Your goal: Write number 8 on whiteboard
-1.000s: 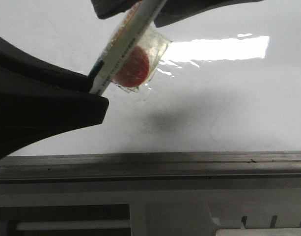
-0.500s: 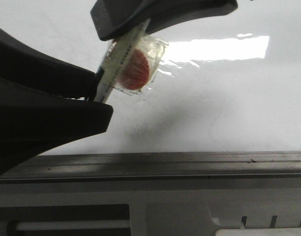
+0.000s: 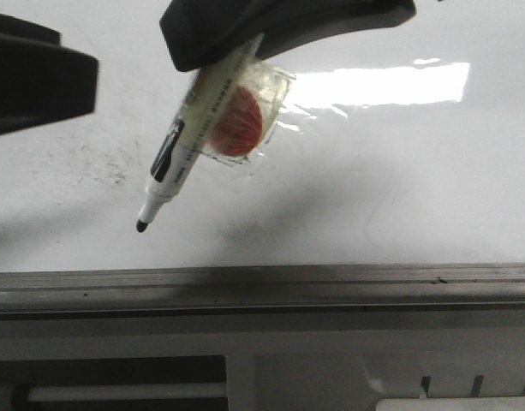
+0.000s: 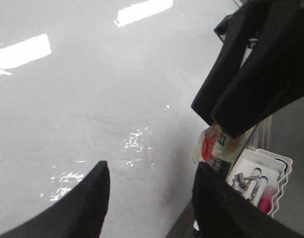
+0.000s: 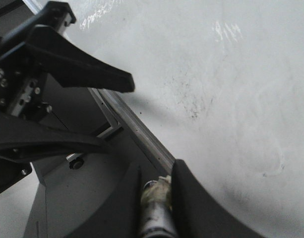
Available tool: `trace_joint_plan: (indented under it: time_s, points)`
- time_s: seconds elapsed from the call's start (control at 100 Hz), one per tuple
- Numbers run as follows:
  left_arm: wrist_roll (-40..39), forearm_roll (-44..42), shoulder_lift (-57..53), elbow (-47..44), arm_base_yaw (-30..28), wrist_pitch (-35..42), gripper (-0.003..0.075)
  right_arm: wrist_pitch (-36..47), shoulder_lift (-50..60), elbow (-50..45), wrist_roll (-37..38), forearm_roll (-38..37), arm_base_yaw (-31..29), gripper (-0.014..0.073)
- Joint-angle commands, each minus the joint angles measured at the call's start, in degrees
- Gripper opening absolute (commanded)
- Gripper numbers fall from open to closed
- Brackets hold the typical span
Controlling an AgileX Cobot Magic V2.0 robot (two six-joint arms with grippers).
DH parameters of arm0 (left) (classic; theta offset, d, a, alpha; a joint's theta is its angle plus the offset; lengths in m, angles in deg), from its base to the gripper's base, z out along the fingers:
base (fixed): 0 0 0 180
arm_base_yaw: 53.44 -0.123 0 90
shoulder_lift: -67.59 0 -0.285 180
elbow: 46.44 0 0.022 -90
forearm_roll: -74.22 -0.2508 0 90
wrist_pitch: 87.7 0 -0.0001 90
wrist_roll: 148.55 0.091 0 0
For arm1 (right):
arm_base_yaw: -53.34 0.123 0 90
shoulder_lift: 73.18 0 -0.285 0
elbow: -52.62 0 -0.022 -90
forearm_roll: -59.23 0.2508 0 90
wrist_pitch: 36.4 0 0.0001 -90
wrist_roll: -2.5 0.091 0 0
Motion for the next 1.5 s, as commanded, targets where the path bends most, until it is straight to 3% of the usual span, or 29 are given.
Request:
trace_joint_plan:
  time_s: [0.0,0.27,0.69,1.01,1.49]
  points:
    - [-0.3,1.7,-5.7,1.7,0.4,-1.4,0.0358,4.0,0.8,1.9,-0.4,-0.3,-0.4,-0.0071]
    - [-0.2,1.7,-17.4,1.7,-0.7,-12.4,0.0356,4.7,0.8,1.9,-0.4,-0.3,-0.4,-0.0071]
    - [-0.2,-5.9,-18.2,1.7,-8.7,-11.5,0.0354,3.3,0.8,1.8,-0.4,-0.3,-0.4,-0.0071]
    - [-0.2,-4.4,-18.2,1.7,-11.1,-10.6,0.0354,14.7,0.8,1.9,0.6,2.1,-0.7,-0.0071]
    - [-0.2,-1.7,-18.2,1.7,-11.1,-6.0,0.0354,11.0,0.8,4.6,0.2,3.5,-10.2,-0.0058]
